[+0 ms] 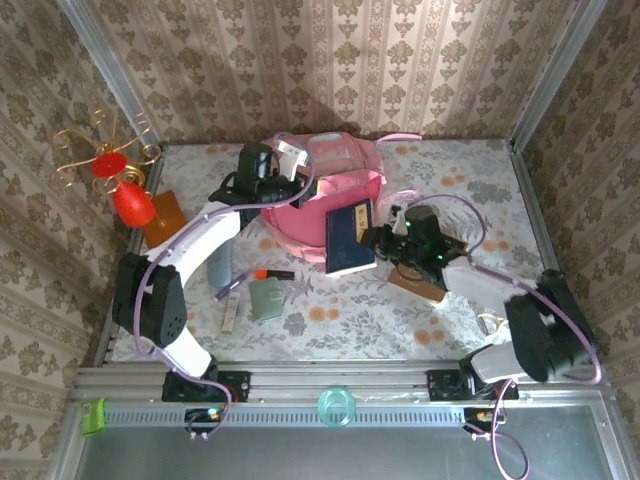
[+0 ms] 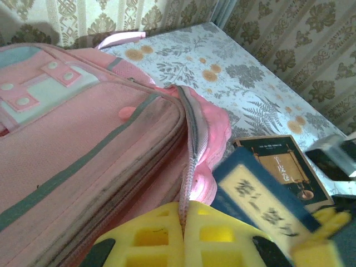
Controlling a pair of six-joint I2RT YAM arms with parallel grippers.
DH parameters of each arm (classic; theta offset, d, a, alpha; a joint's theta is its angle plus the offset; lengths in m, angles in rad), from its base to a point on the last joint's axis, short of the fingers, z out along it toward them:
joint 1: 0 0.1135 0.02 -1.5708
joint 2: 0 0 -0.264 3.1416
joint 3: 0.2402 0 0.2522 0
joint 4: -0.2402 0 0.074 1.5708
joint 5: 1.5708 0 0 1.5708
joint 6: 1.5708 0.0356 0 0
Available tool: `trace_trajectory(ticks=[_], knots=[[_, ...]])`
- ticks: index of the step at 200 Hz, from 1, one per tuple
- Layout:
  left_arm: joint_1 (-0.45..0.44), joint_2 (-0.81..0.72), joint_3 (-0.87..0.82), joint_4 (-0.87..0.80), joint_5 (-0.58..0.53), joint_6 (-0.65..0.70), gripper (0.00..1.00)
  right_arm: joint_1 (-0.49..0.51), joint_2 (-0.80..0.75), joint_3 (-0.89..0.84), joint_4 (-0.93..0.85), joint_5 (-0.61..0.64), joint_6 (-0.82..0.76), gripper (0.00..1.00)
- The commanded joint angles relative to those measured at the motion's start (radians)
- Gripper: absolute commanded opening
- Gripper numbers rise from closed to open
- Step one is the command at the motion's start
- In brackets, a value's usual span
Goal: Pack the student bag
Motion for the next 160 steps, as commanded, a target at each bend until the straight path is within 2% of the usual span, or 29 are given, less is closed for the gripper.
trace_trajectory(ticks=[1,26,51,104,130,160], knots=[[-0.008,-0.023,0.086,0.048,-0.012,-0.018,0.0,0.056,0.152,0.124,0.233,0.137,0.185,0.0],[-0.008,-0.017,0.126,0.017,-0.021,-0.008,0.0,0.082,0.31,0.239,0.314,0.225,0.285,0.0],[-0.007,-0.017,0.145,-0.005,-0.031,0.007,0.0,0.092,0.438,0.378,0.306,0.307,0.313,0.0],[-0.004,-0.013,0.16,-0.017,-0.049,0.012,0.0,0.116,0.656,0.598,0.289,0.611,0.37,0.0],[-0.003,-0.009,0.169,-0.027,-0.049,0.017,0.0,0.115,0.751,0.732,0.227,0.644,0.397,0.0],[-0.002,0.0,0.181,-0.027,-0.042,0.01,0.0,0.116,0.823,0.813,0.194,0.706,0.396,0.02]])
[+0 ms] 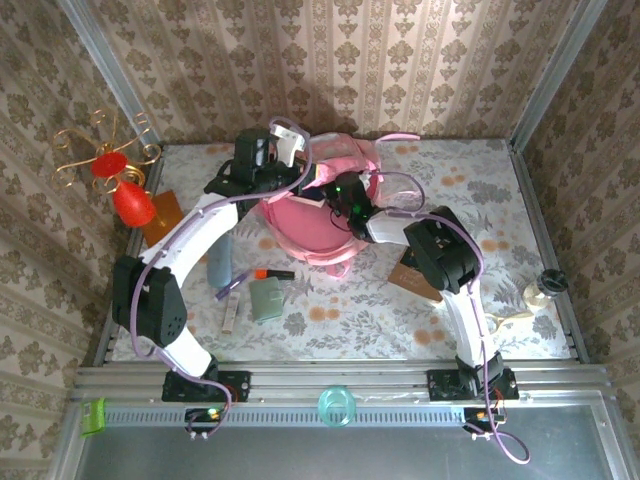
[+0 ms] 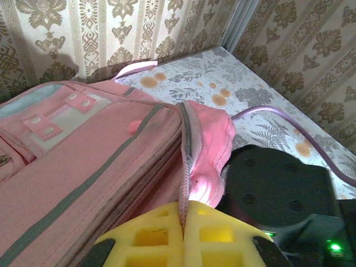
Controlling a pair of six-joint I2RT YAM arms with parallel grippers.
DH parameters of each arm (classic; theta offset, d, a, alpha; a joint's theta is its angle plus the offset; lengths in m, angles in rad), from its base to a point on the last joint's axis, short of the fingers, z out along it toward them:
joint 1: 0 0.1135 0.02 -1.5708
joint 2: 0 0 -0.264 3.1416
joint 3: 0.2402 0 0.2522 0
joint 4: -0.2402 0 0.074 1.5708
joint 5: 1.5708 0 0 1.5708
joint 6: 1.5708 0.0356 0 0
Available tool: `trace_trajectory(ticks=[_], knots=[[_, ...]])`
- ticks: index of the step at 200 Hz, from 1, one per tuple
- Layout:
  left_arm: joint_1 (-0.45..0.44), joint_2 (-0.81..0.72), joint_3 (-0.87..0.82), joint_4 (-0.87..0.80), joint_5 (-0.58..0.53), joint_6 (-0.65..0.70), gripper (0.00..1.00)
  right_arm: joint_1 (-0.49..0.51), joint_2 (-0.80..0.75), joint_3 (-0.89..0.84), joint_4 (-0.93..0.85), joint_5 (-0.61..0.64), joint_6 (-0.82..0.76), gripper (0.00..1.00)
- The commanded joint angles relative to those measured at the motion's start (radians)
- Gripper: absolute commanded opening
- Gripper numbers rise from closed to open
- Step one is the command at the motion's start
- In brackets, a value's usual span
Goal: Pack the student bag
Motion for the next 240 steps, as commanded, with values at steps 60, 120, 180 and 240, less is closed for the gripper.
trace_trajectory(ticks=[60,120,180,240], knots=[[-0.002,0.007,0.079,0.039,0.018,-0.004,0.0,0.011,0.096,0.162,0.006,0.218,-0.045,0.29],[0.002,0.014,0.079,0.038,-0.004,-0.011,0.0,0.008,-0.185,-0.197,0.027,0.136,-0.12,0.61],[0.003,0.031,-0.021,0.061,-0.022,0.015,0.0,-0.072,-0.553,-0.623,0.091,-0.034,-0.28,0.62],[-0.035,0.002,-0.271,0.221,-0.029,-0.009,0.17,-0.274,-1.015,-0.837,-0.322,-0.159,-0.669,0.66]])
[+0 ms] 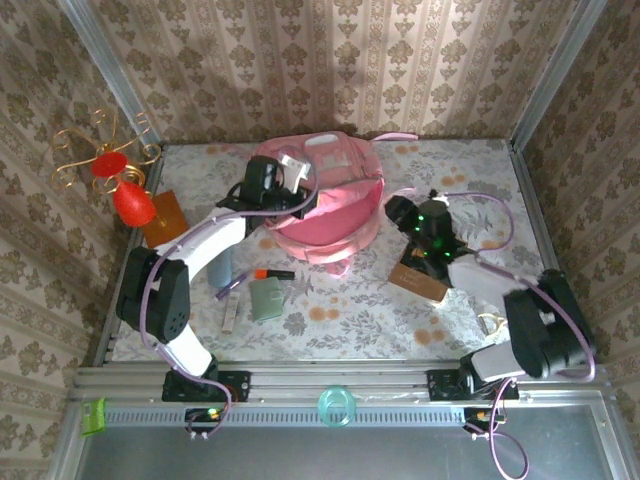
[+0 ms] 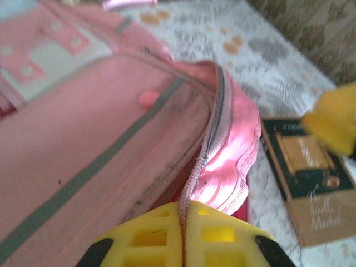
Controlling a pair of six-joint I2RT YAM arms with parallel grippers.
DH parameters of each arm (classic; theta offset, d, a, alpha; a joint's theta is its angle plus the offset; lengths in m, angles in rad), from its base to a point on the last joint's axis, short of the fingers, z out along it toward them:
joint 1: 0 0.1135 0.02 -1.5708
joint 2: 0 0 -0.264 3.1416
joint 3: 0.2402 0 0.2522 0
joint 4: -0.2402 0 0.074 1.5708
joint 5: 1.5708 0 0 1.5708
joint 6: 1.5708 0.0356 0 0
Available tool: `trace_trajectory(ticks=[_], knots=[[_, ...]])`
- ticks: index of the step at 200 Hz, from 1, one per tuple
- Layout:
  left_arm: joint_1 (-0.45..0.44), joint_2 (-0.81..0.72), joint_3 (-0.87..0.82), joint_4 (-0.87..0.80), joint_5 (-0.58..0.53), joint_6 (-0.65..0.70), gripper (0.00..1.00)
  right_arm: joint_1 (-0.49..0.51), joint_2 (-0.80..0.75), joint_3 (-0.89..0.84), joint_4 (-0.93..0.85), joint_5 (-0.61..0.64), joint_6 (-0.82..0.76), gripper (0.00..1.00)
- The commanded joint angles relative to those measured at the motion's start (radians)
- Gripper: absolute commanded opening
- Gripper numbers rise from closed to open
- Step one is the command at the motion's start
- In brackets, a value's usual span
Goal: Pack the student bag
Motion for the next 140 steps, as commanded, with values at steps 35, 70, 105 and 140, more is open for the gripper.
trace_trajectory(ticks=[35,70,105,140], knots=[[-0.139,-0.064,-0.061,0.111,-0.148,-0.04,0.56,-0.159,-0.247,-0.006,-0.611,0.063,-0.312,0.74],[-0.351,0.111,0.15,-0.098,-0.272,-0.062,0.73,-0.288,-0.206,0.012,-0.75,0.008,-0.344,0.86],[-0.441,0.326,0.347,-0.174,-0.183,-0.189,0.7,-0.329,-0.116,0.025,-0.775,-0.027,-0.361,0.87],[-0.502,0.493,0.511,-0.295,-0.189,-0.221,0.7,-0.375,-0.066,-0.003,-0.721,-0.111,-0.353,0.8]])
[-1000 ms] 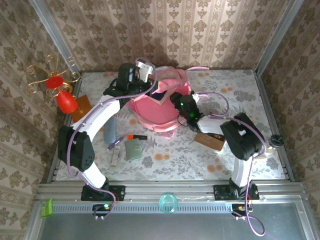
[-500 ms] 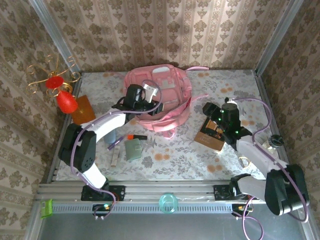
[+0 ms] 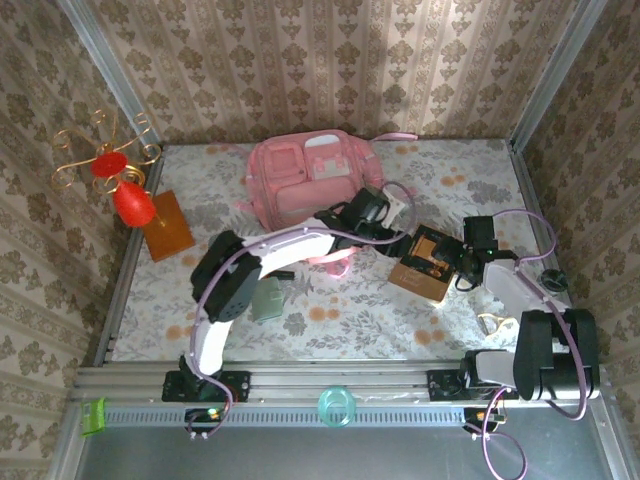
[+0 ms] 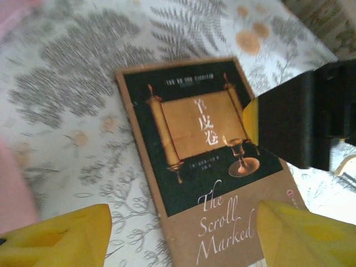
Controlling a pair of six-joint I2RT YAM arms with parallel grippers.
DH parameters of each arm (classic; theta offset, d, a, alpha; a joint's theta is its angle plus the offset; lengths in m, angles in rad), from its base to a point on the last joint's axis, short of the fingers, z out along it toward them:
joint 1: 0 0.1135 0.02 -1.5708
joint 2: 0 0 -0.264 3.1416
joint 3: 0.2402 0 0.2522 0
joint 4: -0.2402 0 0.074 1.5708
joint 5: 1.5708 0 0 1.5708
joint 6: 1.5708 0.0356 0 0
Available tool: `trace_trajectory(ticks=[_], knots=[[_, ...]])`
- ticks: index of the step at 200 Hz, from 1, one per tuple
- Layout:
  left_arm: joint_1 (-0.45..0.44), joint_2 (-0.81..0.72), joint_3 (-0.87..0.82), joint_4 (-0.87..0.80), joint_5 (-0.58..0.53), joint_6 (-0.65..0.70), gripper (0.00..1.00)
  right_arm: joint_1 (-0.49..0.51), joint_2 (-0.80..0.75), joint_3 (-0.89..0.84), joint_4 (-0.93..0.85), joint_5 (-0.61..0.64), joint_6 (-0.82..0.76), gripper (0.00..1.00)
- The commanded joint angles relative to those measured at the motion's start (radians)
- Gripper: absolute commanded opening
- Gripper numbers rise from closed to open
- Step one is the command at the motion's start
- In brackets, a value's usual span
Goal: Pack the student bag
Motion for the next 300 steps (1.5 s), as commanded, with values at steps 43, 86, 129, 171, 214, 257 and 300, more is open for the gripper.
trace_trajectory(ticks=[43,86,129,171,214,257,300], knots=[[-0.033,0.191,0.164,-0.181,-0.062,-0.099,0.71,-0.026,0.059,-0.02,0.042,-0.137,-0.005,0.73],[-0.035,0.242,0.175,-0.163,-0.015,-0.122,0.7,-0.029,0.084,-0.042,0.07,-0.158,0.003,0.7],[-0.033,0.246,0.146,-0.118,0.054,-0.148,0.68,-0.032,0.02,-0.118,0.235,-0.313,0.003,0.61],[-0.033,0.241,0.128,-0.095,0.085,-0.158,0.67,-0.032,-0.129,-0.206,0.346,-0.349,0.009,0.48],[-0.034,0.235,0.126,-0.09,0.086,-0.155,0.67,-0.032,-0.159,-0.23,0.334,-0.314,0.011,0.37],[-0.034,0.226,0.121,-0.089,0.087,-0.153,0.66,-0.03,-0.156,-0.255,0.367,-0.294,0.017,0.26],[-0.025,0.175,0.082,-0.049,0.077,-0.154,0.67,-0.03,-0.198,-0.238,0.287,-0.181,0.02,0.0]])
